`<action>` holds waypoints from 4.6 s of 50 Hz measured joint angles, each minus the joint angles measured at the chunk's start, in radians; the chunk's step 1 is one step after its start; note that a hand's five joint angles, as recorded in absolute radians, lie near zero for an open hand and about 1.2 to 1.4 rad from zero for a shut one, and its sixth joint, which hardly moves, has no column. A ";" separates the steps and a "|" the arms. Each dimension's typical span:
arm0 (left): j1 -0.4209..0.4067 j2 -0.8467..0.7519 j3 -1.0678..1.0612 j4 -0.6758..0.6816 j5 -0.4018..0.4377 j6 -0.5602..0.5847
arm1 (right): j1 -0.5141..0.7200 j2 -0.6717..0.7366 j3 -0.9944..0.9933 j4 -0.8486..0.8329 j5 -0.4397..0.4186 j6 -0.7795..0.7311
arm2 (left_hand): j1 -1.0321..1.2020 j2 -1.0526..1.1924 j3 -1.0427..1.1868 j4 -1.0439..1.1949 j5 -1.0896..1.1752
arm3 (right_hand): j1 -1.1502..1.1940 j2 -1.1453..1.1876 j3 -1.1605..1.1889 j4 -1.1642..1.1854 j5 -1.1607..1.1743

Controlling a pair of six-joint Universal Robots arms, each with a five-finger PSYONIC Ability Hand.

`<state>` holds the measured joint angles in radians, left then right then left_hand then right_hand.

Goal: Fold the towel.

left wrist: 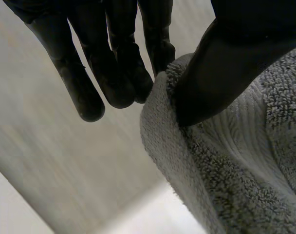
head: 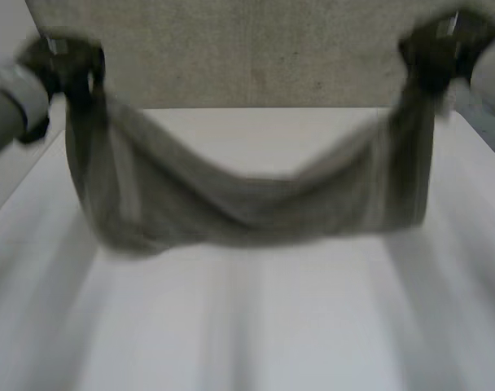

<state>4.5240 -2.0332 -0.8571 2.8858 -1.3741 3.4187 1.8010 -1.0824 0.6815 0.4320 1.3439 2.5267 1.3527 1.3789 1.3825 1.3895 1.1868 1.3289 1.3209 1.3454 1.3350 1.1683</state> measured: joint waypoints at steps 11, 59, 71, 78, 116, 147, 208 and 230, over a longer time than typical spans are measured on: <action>-0.002 0.015 0.253 0.320 -0.109 -0.267 | 0.006 -0.061 -0.199 -0.276 0.030 0.306 | 0.000 0.001 0.000 0.000 0.000 | 0.000 0.000 0.000 0.000 0.000; 0.321 0.674 -0.968 0.453 0.371 -0.221 | -0.415 -0.602 0.701 -0.135 -0.453 0.257 | 0.000 0.002 0.000 0.000 0.000 | 0.000 0.000 0.001 0.000 0.000; 0.342 0.652 -1.036 0.441 0.396 -0.247 | -0.473 -0.581 0.811 -0.048 -0.513 0.112 | 0.000 0.002 0.000 0.000 0.000 | 0.000 0.000 0.001 0.000 0.000; 0.333 0.511 -1.049 0.446 0.392 -0.156 | -0.456 -0.473 0.869 -0.049 -0.500 -0.007 | 0.000 0.002 0.000 0.000 0.000 | 0.000 0.000 0.001 0.000 0.000; 0.157 -0.095 -0.608 0.381 0.142 0.024 | -0.178 0.134 0.583 -0.305 -0.076 -0.014 | -0.575 -0.599 -0.601 -0.609 -0.585 | -0.437 -0.437 -0.427 -0.420 -0.441; 0.155 0.203 -0.831 0.326 0.114 0.026 | -0.170 -0.281 0.966 -0.282 -0.094 -0.008 | -1.115 -1.145 -1.149 -1.156 -1.126 | -1.097 -1.076 -1.103 -1.082 -1.105; 0.113 0.242 -0.931 0.365 0.115 0.022 | 0.546 -0.159 0.949 -0.768 0.088 -0.176 | -1.115 -1.145 -1.149 -1.156 -1.126 | -0.020 -0.009 -0.005 0.001 -0.009; 0.110 0.242 -0.942 0.365 0.115 0.022 | 0.627 -0.055 0.908 -0.732 0.042 -0.181 | -1.115 -1.145 -1.149 -1.156 -1.126 | -1.094 -1.077 -1.099 -1.083 -1.106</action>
<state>4.6344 -1.7911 -1.7987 3.2504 -1.2595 3.4407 2.4280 -1.1378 1.5894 -0.3002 1.3861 2.3460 0.2382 0.2341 0.2340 0.2336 0.0610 0.2346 0.2436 0.2467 0.2525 0.0624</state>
